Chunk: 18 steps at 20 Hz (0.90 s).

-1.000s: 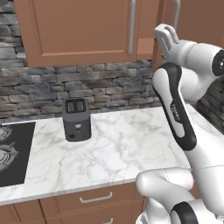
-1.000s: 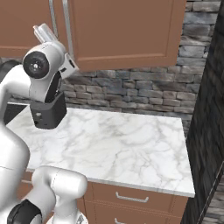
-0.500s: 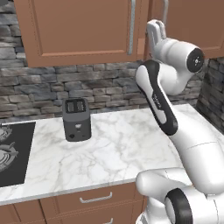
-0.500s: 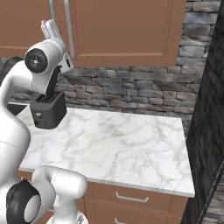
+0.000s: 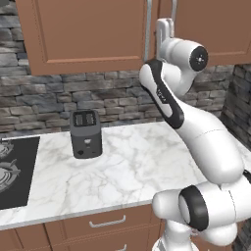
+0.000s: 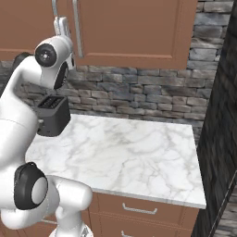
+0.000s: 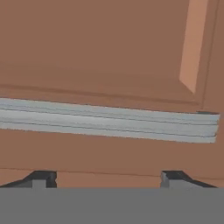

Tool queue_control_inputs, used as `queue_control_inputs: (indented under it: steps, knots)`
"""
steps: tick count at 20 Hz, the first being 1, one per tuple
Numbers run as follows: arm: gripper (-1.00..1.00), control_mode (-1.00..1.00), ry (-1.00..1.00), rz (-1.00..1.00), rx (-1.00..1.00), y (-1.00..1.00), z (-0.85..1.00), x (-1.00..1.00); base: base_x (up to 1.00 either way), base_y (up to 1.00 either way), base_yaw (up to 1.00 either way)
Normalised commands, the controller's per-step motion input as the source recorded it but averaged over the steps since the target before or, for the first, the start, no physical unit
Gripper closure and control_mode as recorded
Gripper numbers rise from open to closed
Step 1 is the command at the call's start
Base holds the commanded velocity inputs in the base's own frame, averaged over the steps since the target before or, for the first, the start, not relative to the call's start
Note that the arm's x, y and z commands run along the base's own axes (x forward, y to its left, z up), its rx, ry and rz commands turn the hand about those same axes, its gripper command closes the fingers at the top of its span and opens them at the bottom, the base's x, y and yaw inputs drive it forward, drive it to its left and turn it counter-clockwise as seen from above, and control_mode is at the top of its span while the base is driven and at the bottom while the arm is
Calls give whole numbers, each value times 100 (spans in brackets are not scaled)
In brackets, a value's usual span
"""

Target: Open the cabinet. Pick the soap dispenser and place it next to the sink. Then close the cabinet.

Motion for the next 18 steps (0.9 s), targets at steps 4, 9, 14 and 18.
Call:
queue_control_inputs:
  steps: [4, 9, 14, 18]
  knots:
    - [-100, -100, 0, 0, 24, 0, -5, 69, 0, 0, 0]
    - [-100, -100, 0, 0, 13, 0, -1, 51, 0, 0, 0]
    - [-100, -100, 2, 0, 0, 0, -7, 26, 0, 0, 0]
    - [-100, -100, 1, 0, 0, 0, -2, 33, 0, 0, 0]
